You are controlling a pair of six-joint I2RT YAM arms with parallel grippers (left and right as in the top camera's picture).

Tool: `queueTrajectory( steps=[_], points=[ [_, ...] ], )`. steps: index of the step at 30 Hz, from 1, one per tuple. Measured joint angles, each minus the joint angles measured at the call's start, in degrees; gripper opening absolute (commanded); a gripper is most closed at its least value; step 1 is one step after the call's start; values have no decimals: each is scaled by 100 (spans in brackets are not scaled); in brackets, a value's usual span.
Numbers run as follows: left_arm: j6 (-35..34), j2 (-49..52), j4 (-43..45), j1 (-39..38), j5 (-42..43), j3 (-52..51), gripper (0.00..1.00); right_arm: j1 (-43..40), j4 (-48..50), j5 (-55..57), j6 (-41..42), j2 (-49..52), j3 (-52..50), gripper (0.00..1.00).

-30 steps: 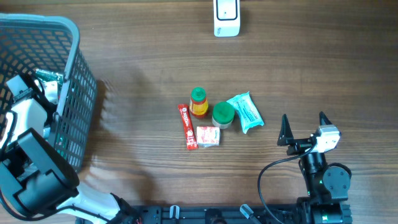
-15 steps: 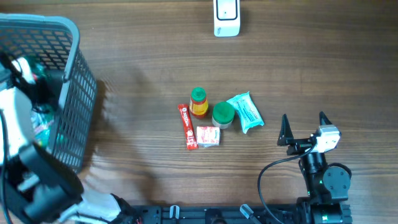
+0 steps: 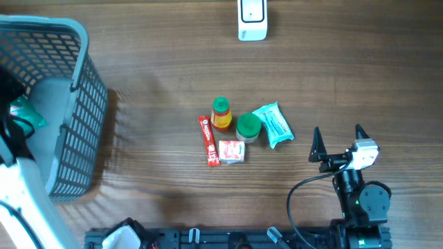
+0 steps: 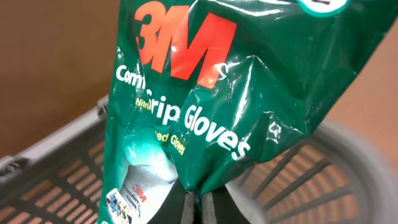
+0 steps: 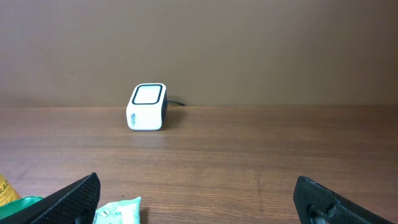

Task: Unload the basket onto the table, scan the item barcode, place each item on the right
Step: 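Carry the 3M gloves pack with the left gripper and lay it left of the bottle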

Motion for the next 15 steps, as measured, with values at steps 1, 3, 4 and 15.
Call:
queueTrajectory(
  steps=[1, 3, 4, 15],
  points=[
    [-52, -199, 85, -7, 129, 0, 4, 0, -2, 0, -2, 0, 0, 100],
    [-109, -525, 247, -76, 385, 0, 4, 0, 0, 0, 0, 0, 0, 100],
    [-131, -713, 350, -162, 570, 0, 4, 0, 0, 0, -2, 0, 0, 100],
    [-337, -1757, 542, -2514, 1917, 9, 4, 0, -2, 0, -2, 0, 0, 100]
  ],
)
